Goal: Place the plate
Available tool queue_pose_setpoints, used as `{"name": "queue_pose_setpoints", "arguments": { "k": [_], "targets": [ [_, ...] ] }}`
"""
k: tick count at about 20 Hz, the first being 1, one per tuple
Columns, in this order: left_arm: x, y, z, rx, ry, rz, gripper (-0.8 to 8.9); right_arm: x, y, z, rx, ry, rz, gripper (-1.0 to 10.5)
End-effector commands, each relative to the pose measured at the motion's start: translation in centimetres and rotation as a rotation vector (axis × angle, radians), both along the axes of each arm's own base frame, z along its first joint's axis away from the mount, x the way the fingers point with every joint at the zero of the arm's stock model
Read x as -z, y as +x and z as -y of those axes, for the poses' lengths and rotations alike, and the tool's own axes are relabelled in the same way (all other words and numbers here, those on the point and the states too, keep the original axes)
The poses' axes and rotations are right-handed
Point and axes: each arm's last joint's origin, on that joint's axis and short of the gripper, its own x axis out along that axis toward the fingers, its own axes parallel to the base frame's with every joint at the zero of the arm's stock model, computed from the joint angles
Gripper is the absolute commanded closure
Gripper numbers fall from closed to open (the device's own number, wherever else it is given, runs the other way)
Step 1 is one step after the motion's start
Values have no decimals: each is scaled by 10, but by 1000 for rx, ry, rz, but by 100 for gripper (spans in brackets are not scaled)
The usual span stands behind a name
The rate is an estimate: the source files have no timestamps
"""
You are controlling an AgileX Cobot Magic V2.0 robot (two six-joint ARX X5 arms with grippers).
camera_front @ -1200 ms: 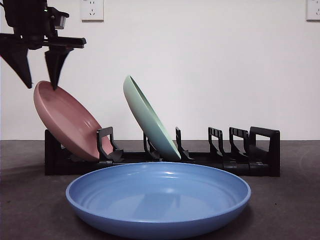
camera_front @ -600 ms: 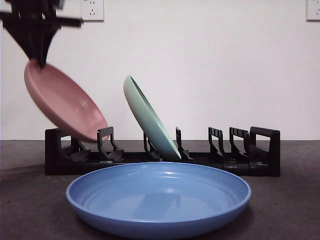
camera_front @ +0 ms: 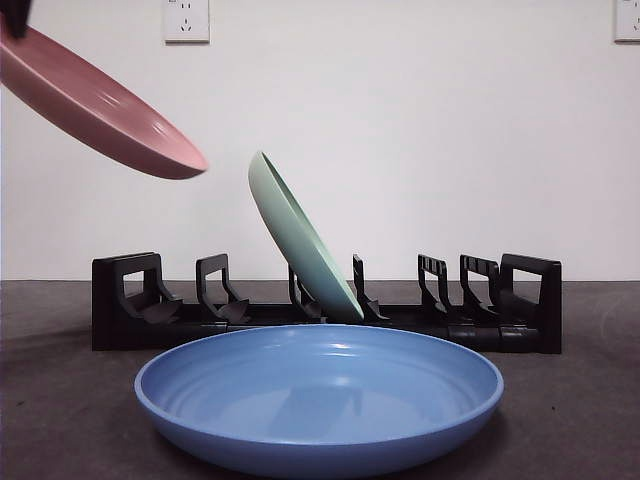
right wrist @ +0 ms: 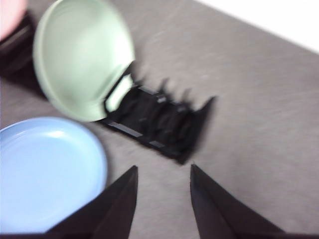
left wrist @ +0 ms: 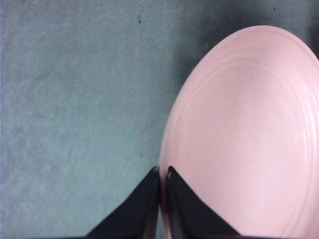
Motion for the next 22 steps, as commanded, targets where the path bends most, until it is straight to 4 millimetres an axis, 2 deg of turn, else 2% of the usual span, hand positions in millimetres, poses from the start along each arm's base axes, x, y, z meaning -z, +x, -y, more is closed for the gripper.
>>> {"name": "queue_pose_setpoints", "arguments": {
  "k": [1, 12, 17, 22],
  "targets": [
    [10, -12, -2, 22, -19, -38, 803, -5, -4, 5, 9, 2, 34, 776],
    [80, -69, -5, 82, -295, -91, 803, -12, -14, 20, 17, 57, 78, 776],
    [111, -75, 4, 76, -385, -100, 803, -12, -14, 20, 16, 57, 77, 776],
    [144, -74, 25, 90, -423, -133, 803, -12, -14, 20, 16, 57, 77, 776]
  ]
}}
